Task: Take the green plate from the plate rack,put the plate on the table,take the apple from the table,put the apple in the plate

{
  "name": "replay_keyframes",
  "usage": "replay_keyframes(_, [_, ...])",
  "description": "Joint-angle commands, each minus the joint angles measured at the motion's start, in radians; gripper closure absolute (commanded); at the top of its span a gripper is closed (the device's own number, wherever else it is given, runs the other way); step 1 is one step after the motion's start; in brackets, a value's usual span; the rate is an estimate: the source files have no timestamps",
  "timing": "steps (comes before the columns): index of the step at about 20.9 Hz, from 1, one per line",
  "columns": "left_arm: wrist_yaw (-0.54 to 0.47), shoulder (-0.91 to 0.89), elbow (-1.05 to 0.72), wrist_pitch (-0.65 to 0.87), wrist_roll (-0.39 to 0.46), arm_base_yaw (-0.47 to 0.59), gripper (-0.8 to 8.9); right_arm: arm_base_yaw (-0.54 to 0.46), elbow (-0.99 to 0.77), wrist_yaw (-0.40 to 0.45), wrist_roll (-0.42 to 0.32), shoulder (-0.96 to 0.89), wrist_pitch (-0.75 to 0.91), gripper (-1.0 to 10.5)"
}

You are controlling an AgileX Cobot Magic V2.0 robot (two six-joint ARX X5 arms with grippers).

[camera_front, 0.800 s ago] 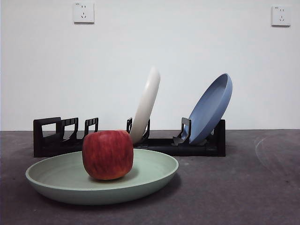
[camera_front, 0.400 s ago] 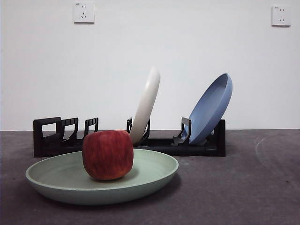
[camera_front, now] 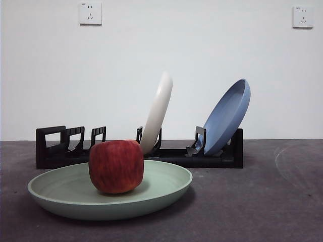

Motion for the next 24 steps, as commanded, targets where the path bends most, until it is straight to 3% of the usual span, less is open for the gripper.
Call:
replay_keyframes(1, [-0.003,0.001,-0.003,0.007,-0.002,-0.003,8.17,0.002,-0.006,0.016,0.003,0.002,-0.023,9.5])
replay_keyframes(15, [0.013,-0.031,-0.002,0.006,-0.003,0.032,8.17,0.002,-0.006,0.024,0.003,0.002,-0.023,9.5])
replay_keyframes(18, [0.077,-0.053,-0.003,0.018,0.079,0.172,8.17,0.002,-0.006,0.024,0.003,0.002,-0.023,9.5])
replay_keyframes(20, [0.077,-0.064,-0.007,0.107,0.102,0.342,8.17,0.002,-0.006,0.024,0.003,0.002,-0.023,9.5])
replay_keyframes(22, [0.099,-0.097,-0.064,0.276,0.103,0.531,8.17,0.002,-0.006,0.024,0.003,0.002,-0.023,9.5])
replay_keyframes(24, [0.255,-0.161,-0.195,0.503,0.105,0.713,8.17,0.002,-0.006,0.024,0.003,0.002,-0.023,9.5])
